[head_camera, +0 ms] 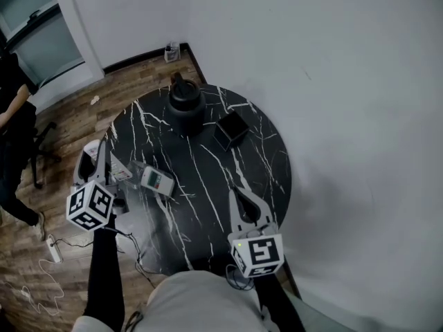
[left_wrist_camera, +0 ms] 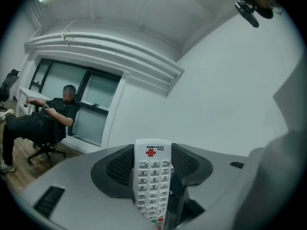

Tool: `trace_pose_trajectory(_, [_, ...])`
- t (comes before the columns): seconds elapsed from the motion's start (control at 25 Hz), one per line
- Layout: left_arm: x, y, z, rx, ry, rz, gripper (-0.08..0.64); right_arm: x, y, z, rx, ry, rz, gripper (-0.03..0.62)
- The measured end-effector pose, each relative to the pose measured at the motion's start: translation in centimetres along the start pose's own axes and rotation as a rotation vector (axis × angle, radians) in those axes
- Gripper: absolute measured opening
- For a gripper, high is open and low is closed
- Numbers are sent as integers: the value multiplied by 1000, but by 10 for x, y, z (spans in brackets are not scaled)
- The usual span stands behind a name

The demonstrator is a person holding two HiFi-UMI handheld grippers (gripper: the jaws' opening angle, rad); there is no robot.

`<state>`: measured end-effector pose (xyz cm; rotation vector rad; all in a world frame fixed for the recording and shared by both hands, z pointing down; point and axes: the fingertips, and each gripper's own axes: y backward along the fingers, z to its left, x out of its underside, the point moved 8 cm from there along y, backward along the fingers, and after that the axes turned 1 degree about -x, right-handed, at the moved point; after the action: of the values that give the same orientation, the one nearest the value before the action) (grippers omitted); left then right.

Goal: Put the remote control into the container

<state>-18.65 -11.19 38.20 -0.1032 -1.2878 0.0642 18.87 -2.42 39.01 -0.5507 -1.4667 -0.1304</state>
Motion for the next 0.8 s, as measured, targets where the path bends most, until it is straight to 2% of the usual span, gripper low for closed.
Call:
trace_pose_trajectory(0.2, [7, -7, 7, -67, 69, 0, 247, -2, 0, -3, 19, -15, 2, 5])
trace_pose_trajectory(0.56, [10, -15, 0, -83, 112, 4, 247, -1, 1, -6, 26, -11, 9, 5])
trace_pose_trajectory(0.8, [23, -11, 5, -171, 156, 13, 247, 0, 0, -7, 30, -16, 7, 5])
